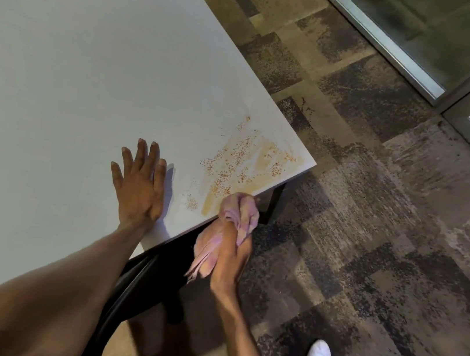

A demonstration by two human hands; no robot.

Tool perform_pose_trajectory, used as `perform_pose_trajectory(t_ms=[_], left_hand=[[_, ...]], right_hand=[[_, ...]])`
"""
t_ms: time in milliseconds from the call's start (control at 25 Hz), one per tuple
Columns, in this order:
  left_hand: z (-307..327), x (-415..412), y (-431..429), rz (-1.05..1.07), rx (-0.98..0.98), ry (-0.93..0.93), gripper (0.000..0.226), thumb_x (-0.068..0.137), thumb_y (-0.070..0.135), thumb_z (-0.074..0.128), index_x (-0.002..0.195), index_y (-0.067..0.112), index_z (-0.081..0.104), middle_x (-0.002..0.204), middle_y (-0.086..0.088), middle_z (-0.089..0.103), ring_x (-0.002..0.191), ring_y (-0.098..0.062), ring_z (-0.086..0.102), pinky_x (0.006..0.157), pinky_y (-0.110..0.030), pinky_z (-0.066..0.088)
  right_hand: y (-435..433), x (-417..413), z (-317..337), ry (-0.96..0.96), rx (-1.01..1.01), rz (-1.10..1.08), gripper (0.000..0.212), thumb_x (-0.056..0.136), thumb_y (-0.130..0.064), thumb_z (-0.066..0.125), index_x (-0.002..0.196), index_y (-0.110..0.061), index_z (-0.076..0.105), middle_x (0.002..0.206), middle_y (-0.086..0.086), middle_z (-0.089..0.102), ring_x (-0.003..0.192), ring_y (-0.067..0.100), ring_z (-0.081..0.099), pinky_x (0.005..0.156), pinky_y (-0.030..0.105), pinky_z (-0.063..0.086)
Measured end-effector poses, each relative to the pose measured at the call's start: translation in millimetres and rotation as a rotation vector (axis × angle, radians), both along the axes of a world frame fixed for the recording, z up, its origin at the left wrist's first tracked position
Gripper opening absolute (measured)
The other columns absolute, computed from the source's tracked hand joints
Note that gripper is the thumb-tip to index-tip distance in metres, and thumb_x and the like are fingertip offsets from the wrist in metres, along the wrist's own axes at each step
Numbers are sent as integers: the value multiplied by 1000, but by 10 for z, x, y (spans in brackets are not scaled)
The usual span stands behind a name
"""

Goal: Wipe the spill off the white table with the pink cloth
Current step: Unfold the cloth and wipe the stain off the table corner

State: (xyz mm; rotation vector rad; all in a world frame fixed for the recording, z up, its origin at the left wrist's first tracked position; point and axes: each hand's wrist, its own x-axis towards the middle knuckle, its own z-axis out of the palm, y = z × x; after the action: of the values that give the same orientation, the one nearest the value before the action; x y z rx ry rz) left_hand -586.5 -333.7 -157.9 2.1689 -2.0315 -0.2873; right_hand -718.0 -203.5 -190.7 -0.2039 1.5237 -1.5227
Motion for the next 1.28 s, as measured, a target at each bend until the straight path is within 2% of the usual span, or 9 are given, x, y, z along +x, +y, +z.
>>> perform_pose_trajectory(t_ms=[160, 320, 440, 560, 800, 920, 1080, 1200, 1280], left_hand=[[-1, -6, 13, -5, 9, -21, 54, 109, 40, 16, 159, 24, 29, 169, 1, 21, 158, -31, 7, 126, -56, 5], [-4, 5, 25, -6, 19, -1, 55, 109, 41, 12, 160, 25, 26, 170, 0, 18, 158, -32, 5, 126, -56, 3], [-30, 30, 19, -17, 12, 9, 56, 109, 42, 11, 160, 25, 26, 170, 1, 18, 158, -32, 5, 127, -56, 2], [-70, 62, 10, -16, 2, 18, 55, 110, 42, 11, 160, 25, 27, 170, 1, 18, 158, -31, 5, 126, -55, 1], [-49, 71, 15, -41, -1, 9, 57, 108, 45, 8, 157, 24, 29, 167, -1, 24, 156, -35, 11, 124, -60, 9], [-36, 57, 9, -40, -8, 22, 58, 108, 46, 10, 157, 24, 31, 167, 0, 24, 157, -34, 11, 124, -59, 9], [-28, 58, 13, -32, -7, 41, 55, 108, 46, 14, 155, 25, 33, 165, 0, 27, 156, -32, 14, 123, -60, 11], [-51, 71, 5, -30, -6, 65, 56, 108, 48, 13, 155, 26, 33, 164, 2, 27, 155, -30, 15, 123, -60, 12], [-87, 80, 7, -23, -7, 93, 58, 107, 50, 12, 157, 27, 32, 166, 4, 25, 157, -27, 12, 124, -59, 9]], right_hand=[[-111, -333, 117, -52, -61, -77, 26, 77, -44, 69, 101, -37, 77, 100, -8, 78, 95, 9, 73, 83, 24, 56], [89, -108, 152, -139, 40, 6, 46, 70, -43, 75, 108, -16, 74, 100, 6, 78, 93, 17, 73, 85, 31, 58], [269, 123, 164, -247, 147, 106, 23, 86, -24, 74, 108, -19, 69, 103, 6, 74, 90, 11, 72, 79, 23, 55], [359, 122, 200, -299, 40, 133, 21, 95, -5, 62, 115, -3, 69, 95, 0, 77, 88, 9, 74, 73, 17, 55], [263, -792, 575, -77, 35, -72, 24, 74, -33, 73, 84, -13, 66, 57, -10, 66, 54, 2, 66, 48, 15, 50], [-82, -1300, 627, 243, 14, -173, 36, 83, -46, 67, 95, -12, 70, 67, -13, 69, 62, 2, 66, 54, 14, 49], [-653, -1449, 582, 734, 33, 76, 54, 96, -54, 47, 130, -14, 58, 99, -7, 67, 84, -4, 63, 73, 18, 48], [-1079, -1350, 477, 932, 174, 322, 60, 105, -44, 41, 157, -17, 25, 158, 13, 39, 148, 27, 34, 118, 50, 33], [-1261, -1306, 425, 934, 238, 435, 68, 102, -55, 32, 158, -17, 22, 164, 15, 28, 153, 36, 20, 118, 57, 29]])
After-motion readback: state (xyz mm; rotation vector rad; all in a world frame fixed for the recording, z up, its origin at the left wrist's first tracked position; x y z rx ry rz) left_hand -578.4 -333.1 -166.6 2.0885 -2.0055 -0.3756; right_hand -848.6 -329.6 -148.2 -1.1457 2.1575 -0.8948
